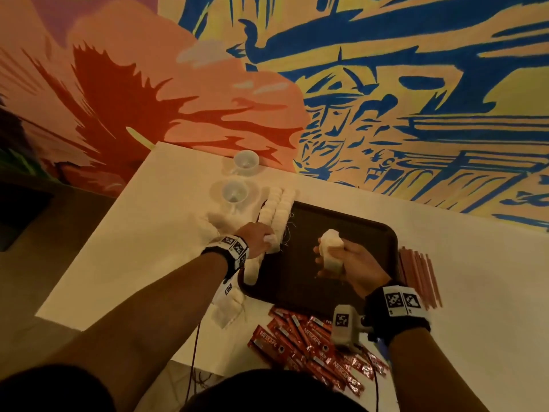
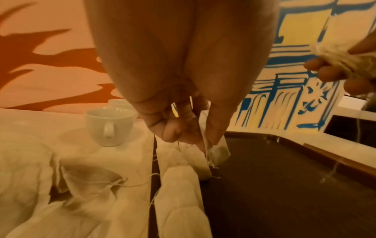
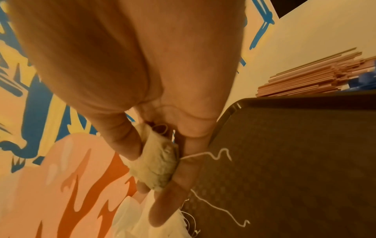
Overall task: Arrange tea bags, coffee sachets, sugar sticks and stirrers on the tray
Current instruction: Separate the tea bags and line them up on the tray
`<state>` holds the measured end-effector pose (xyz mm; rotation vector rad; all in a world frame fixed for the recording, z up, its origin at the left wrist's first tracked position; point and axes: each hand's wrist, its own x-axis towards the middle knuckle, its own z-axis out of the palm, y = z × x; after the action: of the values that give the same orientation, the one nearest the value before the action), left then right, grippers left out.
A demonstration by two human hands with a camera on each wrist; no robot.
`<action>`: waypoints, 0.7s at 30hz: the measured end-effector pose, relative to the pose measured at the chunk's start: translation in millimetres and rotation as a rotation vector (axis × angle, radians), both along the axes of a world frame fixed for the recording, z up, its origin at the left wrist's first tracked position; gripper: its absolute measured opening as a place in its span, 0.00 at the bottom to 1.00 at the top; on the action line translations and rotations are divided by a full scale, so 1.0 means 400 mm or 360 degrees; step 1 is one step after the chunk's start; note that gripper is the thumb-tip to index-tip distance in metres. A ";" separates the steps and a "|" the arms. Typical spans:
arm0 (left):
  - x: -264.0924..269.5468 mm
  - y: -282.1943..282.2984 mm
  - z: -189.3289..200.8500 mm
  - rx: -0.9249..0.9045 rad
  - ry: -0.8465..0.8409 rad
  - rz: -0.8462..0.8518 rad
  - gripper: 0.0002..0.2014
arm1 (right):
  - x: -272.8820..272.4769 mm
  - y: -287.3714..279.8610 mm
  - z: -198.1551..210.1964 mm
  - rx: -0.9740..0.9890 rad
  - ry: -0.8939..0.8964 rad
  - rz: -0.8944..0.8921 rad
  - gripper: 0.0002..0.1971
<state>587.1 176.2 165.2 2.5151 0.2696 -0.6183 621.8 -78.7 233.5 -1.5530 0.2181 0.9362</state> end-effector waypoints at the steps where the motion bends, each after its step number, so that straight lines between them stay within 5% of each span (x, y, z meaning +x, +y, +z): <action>1: 0.005 0.001 -0.010 0.0011 0.0009 -0.0036 0.14 | -0.003 0.008 -0.005 -0.0029 -0.0034 0.0010 0.13; 8: 0.045 0.004 -0.072 0.0084 0.0113 -0.0215 0.13 | -0.025 0.042 -0.024 -0.0111 -0.0094 -0.0005 0.15; 21: 0.107 0.007 -0.083 0.0378 -0.0085 -0.0227 0.14 | -0.050 0.039 -0.021 -0.0081 -0.0126 -0.0065 0.15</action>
<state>629.9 178.8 131.8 2.7937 0.1523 -0.6043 601.9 -62.9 225.1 -1.6232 0.2182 0.8410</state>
